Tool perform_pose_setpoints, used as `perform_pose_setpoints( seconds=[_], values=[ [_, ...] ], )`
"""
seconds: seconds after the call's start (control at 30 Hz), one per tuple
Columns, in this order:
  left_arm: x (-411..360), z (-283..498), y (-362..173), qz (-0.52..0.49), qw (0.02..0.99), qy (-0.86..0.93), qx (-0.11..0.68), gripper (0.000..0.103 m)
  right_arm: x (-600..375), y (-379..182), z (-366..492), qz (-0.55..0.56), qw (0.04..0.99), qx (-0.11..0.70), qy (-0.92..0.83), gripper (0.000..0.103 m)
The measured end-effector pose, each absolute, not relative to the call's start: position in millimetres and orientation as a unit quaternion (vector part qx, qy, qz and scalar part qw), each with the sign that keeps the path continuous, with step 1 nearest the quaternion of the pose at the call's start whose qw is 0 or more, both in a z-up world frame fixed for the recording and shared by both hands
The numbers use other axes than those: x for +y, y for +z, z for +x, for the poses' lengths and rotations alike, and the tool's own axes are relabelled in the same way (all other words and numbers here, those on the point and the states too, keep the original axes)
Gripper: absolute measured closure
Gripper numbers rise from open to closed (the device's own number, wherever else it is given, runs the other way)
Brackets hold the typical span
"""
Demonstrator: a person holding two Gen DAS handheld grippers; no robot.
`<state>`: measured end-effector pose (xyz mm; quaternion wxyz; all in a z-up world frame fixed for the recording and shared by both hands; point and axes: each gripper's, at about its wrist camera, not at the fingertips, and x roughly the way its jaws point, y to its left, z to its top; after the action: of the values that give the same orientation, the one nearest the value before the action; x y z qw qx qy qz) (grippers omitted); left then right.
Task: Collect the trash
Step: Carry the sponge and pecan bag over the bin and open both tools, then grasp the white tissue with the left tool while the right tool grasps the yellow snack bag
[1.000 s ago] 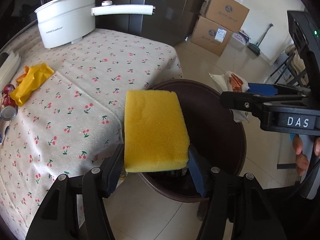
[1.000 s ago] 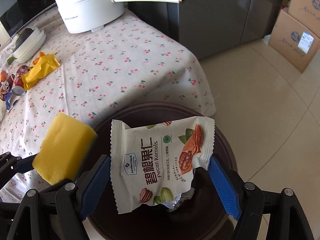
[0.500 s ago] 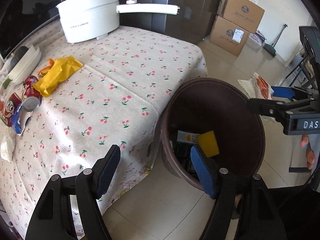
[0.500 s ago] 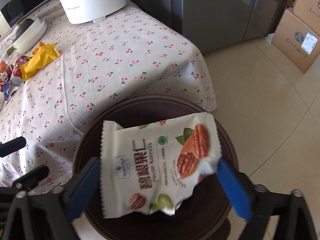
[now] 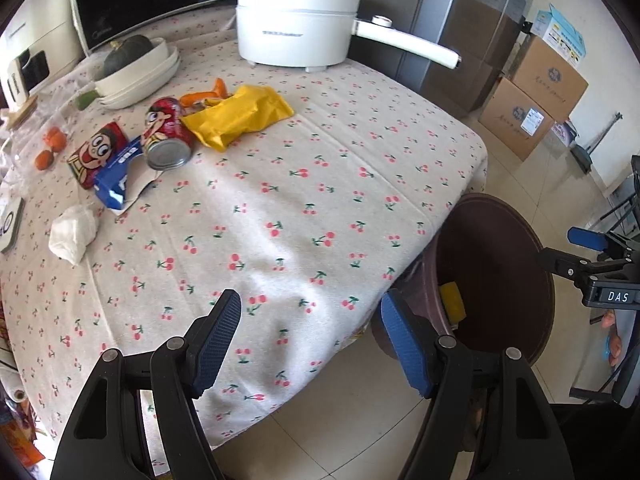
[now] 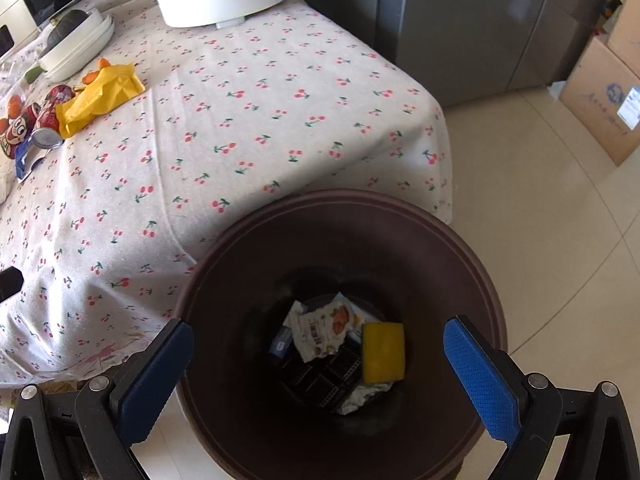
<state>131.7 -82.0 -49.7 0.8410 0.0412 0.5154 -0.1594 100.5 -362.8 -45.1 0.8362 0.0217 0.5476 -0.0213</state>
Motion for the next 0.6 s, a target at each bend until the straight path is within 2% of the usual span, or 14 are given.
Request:
perform_pose_setpoints(
  seconds=[0.6],
  values=[
    [76,168,-41,-0.087,0.857,-0.005,0.509,0.028,-272,-43,152,0.035,0.841,0.540,0.017,0.000]
  ],
)
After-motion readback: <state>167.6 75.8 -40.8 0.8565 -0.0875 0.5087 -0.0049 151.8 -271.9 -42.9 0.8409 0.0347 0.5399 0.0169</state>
